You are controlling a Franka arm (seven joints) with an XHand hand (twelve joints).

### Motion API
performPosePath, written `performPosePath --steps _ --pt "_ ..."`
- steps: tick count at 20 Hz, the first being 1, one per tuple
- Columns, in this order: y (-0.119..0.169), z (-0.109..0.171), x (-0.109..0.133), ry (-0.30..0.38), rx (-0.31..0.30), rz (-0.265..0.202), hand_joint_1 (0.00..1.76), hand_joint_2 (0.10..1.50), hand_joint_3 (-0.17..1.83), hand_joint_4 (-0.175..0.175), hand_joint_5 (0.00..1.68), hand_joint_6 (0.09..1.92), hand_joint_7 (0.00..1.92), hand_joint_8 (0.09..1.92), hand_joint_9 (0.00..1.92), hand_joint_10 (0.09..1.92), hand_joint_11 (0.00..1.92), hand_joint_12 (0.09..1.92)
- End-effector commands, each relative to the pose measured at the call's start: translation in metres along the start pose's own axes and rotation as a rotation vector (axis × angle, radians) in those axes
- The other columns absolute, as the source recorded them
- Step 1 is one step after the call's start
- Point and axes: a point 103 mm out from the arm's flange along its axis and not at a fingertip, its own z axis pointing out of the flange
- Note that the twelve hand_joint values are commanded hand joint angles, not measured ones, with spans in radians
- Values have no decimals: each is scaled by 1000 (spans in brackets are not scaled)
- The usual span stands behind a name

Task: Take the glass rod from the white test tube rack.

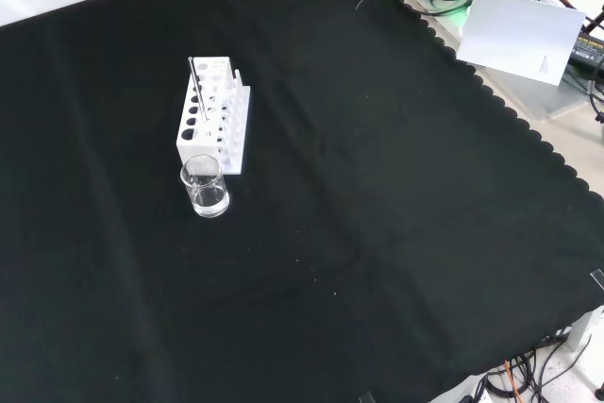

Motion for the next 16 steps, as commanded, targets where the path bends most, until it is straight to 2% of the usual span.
performPosePath --steps 1,2,4,8,12,13,16 --pt "0 0 1 -7 -11 -1 775 787 567 -140 143 163 202 293 523 96 285 1015" --pt "1 0 1 -9 -10 -3 717 831 521 -136 69 87 97 245 362 87 138 1059" --pt "6 0 5 -10 -7 -9 674 866 483 -133 14 87 20 211 245 87 29 1095" --pt "19 3 14 -3 -7 -27 662 878 467 -133 0 87 0 212 216 87 0 1110" --pt "35 -1 18 -21 -9 -52 661 892 438 -133 2 87 0 365 265 87 0 1198" --pt "40 -1 18 -18 -11 -58 663 895 431 -134 4 87 0 405 243 190 0 1233" --pt "56 0 19 2 -9 -71 660 892 435 -134 14 87 0 525 89 727 0 1331"
